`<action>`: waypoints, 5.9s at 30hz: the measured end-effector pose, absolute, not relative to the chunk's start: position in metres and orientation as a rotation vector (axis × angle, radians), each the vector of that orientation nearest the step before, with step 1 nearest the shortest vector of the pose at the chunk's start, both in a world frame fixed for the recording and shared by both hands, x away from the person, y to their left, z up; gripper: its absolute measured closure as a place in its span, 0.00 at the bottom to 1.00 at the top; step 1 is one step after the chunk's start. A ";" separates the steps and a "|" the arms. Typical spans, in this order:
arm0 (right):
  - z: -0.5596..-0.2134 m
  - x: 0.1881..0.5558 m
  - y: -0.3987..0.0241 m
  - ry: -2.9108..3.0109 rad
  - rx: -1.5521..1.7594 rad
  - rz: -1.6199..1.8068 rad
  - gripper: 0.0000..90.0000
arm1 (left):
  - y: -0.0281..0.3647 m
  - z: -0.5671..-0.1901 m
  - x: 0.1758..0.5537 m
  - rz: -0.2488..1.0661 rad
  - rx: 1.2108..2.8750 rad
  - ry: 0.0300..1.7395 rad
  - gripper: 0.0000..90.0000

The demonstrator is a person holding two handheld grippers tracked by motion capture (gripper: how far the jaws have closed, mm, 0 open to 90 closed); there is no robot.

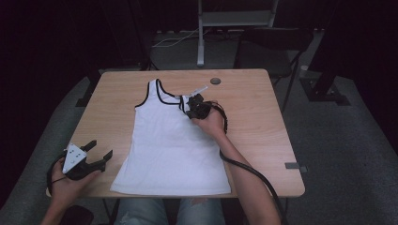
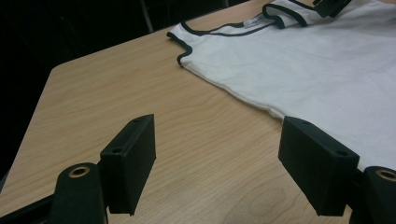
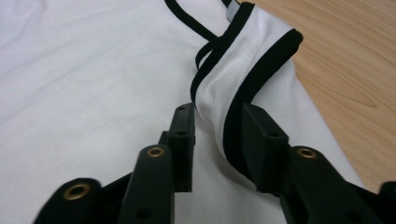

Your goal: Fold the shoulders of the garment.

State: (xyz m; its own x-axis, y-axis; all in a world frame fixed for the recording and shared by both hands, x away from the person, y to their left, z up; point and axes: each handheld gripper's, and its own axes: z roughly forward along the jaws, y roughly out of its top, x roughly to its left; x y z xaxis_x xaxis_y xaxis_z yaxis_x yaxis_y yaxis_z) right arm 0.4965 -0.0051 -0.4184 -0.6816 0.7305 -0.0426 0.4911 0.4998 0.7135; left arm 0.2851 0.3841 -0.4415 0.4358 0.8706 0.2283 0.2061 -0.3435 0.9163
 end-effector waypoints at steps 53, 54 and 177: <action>-0.411 0.492 0.001 2.412 0.993 1.169 0.87 | 0.384 -0.442 0.285 0.949 1.813 0.916 0.31; -0.411 0.492 0.001 2.412 0.993 1.169 0.87 | 0.384 -0.442 0.285 0.949 1.813 0.916 0.31; -0.412 0.473 -0.016 2.375 1.174 1.000 0.32 | 0.379 -0.442 0.284 0.980 1.846 0.890 0.31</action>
